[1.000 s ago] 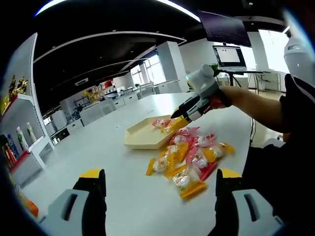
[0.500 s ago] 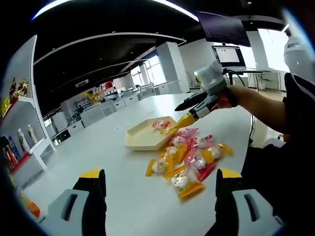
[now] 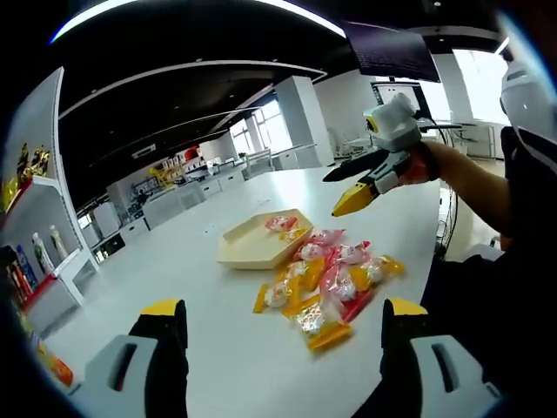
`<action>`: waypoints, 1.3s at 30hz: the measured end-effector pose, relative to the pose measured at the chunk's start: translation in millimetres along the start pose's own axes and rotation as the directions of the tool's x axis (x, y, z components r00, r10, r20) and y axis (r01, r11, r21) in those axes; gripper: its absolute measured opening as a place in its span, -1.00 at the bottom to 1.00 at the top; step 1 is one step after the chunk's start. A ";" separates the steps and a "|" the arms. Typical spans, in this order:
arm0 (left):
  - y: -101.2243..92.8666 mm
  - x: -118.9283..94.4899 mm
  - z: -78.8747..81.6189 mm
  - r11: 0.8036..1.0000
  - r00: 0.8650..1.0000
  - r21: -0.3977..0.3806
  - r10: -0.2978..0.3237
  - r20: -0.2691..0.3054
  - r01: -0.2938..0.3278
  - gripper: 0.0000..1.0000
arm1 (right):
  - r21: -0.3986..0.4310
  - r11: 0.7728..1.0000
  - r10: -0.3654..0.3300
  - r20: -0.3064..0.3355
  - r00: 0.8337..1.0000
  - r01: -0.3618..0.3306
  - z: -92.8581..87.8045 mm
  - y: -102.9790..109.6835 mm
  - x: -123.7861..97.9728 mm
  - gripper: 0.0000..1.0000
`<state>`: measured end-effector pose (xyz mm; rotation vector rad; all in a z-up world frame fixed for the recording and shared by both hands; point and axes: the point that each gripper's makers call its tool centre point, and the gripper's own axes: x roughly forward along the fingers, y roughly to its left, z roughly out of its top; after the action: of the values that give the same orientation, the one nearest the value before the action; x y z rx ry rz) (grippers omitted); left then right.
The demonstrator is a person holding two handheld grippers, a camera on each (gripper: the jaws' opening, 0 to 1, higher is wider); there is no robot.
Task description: Pick up the marshmallows scattered on the table and place them into the bowl on the table
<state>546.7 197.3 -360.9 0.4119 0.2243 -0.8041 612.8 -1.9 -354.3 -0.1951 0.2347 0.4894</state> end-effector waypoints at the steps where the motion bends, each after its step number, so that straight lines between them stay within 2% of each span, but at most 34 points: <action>1: -0.2 -0.2 -0.5 1.000 1.000 -0.002 0.000 -0.001 0.000 0.83 | -0.003 1.000 -0.002 0.006 1.000 0.002 1.8 1.1 -4.0 0.63; 9: -2.0 -3.1 -3.0 1.000 1.000 -0.001 0.004 -0.008 -0.004 0.83 | 0.014 1.000 0.020 0.026 0.999 -0.020 2.9 11.5 -28.9 0.75; 20: -6.7 -3.7 -2.5 1.000 1.000 0.004 -0.005 -0.008 0.005 0.83 | 0.082 0.996 -0.021 0.019 1.000 0.020 -8.7 -4.1 -60.4 0.94; 30: -13.5 -2.0 -4.4 1.000 1.000 0.007 -0.015 -0.016 0.015 0.83 | 0.121 0.992 -0.029 0.030 0.999 0.025 -11.4 -10.1 -81.9 0.94; 36: -15.2 3.0 -9.0 1.000 0.999 0.005 -0.017 -0.031 0.018 0.82 | 0.114 0.992 -0.062 0.014 0.998 0.060 -18.4 -18.6 -92.0 0.94; 39: -19.6 11.5 -9.8 1.000 0.999 0.001 -0.031 -0.010 0.031 0.81 | 0.117 0.991 -0.065 0.016 0.998 0.062 -19.3 -19.3 -95.1 0.94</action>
<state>539.7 182.0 -379.0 0.4144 0.2402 -0.8330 537.3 -65.2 -344.7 -0.0835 0.2369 0.4128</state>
